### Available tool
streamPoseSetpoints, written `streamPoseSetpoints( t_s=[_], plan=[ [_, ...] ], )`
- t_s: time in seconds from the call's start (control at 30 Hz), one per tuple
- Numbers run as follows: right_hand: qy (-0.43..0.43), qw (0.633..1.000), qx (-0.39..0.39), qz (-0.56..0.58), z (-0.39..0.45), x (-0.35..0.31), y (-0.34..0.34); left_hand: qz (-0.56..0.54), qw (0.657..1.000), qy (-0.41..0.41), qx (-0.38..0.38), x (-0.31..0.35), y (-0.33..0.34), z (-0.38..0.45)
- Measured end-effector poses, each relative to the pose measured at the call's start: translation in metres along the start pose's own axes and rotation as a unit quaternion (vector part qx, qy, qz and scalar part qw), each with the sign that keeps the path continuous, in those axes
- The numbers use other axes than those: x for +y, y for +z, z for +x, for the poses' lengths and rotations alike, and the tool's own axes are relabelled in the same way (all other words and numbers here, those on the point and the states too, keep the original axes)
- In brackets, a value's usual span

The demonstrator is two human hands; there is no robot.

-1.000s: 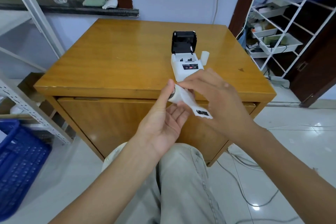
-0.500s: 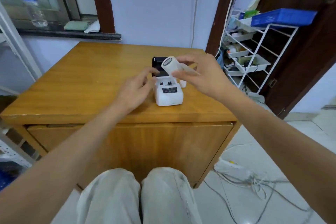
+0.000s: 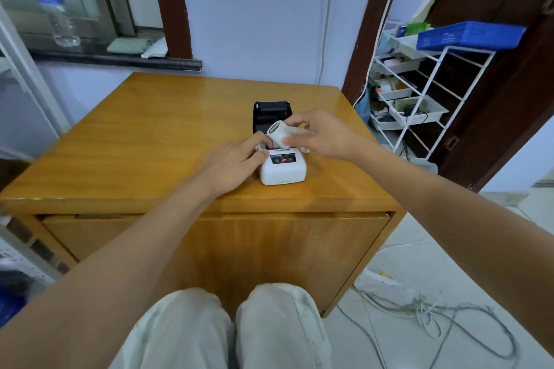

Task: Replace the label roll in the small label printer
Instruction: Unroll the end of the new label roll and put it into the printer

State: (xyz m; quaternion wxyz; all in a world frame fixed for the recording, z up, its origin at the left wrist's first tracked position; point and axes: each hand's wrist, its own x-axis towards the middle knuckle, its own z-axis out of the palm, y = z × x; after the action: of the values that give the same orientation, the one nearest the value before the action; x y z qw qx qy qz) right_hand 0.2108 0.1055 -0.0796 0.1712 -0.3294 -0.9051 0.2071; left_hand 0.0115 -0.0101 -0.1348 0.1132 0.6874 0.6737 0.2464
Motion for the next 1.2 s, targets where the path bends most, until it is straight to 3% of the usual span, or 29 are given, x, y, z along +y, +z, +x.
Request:
streamPoseSetpoints(
  t_s=[0.3,0.6,0.9,1.2],
  plan=[
    [-0.014,0.988,-0.096,-0.122,0.011,-0.012,-0.015,-0.036,0.999,0.002,0.01,-0.006,0.003,0.002],
    [-0.073,0.933,-0.144,-0.321,0.033,-0.038,-0.002,-0.079,0.997,0.011,0.023,-0.009,0.005,0.003],
    [-0.11,0.92,-0.113,-0.359,0.026,-0.04,-0.002,-0.18,0.983,-0.012,0.045,-0.013,0.005,0.006],
    [-0.091,0.946,-0.073,-0.302,0.016,-0.031,0.001,-0.231,0.969,-0.059,0.059,-0.014,0.004,0.007]
  ],
)
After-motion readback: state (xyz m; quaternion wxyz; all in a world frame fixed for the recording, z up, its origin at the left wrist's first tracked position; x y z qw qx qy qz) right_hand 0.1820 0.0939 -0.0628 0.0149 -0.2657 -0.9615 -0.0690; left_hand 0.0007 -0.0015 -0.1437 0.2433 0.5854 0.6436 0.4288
